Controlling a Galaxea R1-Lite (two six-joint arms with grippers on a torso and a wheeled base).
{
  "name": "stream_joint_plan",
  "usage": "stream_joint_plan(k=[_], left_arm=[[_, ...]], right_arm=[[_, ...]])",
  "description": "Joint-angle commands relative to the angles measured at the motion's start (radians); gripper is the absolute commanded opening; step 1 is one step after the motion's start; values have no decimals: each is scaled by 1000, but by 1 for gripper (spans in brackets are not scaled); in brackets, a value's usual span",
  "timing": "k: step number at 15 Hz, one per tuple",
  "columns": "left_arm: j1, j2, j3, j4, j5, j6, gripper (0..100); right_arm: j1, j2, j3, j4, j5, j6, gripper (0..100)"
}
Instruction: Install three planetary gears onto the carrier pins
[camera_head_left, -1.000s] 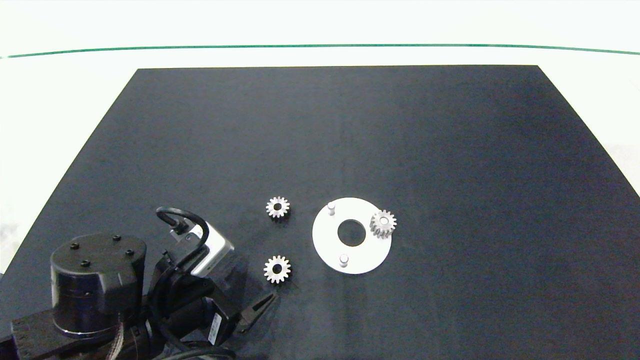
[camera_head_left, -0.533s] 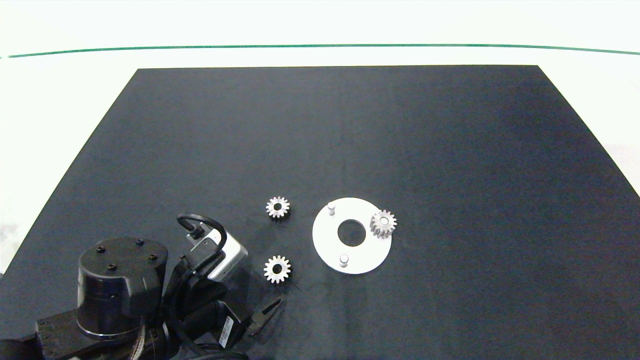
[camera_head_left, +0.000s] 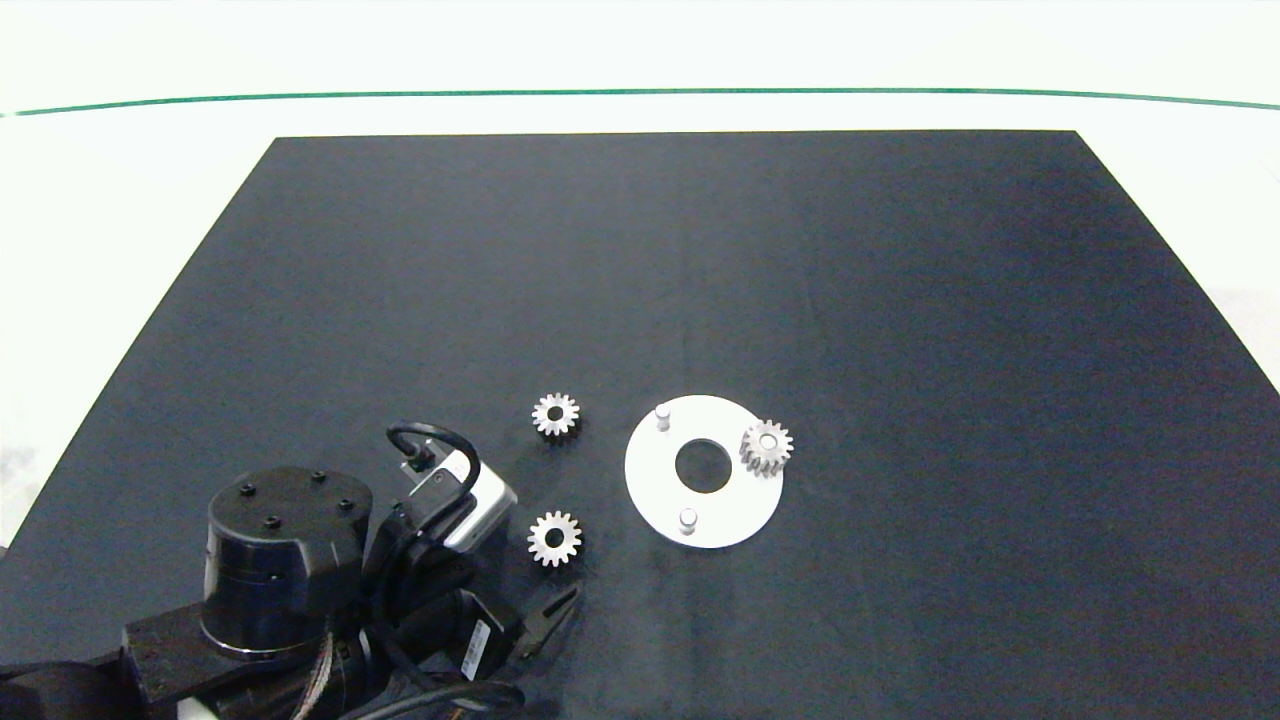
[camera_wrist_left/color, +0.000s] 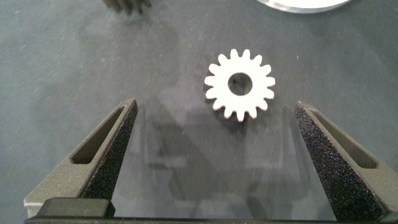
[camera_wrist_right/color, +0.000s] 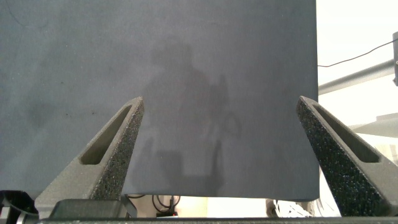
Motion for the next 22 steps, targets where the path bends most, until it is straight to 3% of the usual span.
stream_joint_plan(k=[1, 22], left_arm=[[-10, 65, 3, -65, 3, 0, 98], [-10, 60, -1, -69, 11, -16, 56]], right_arm=[[-1, 10, -1, 2, -2, -2, 100], [-8, 21, -10, 3, -2, -2, 100]])
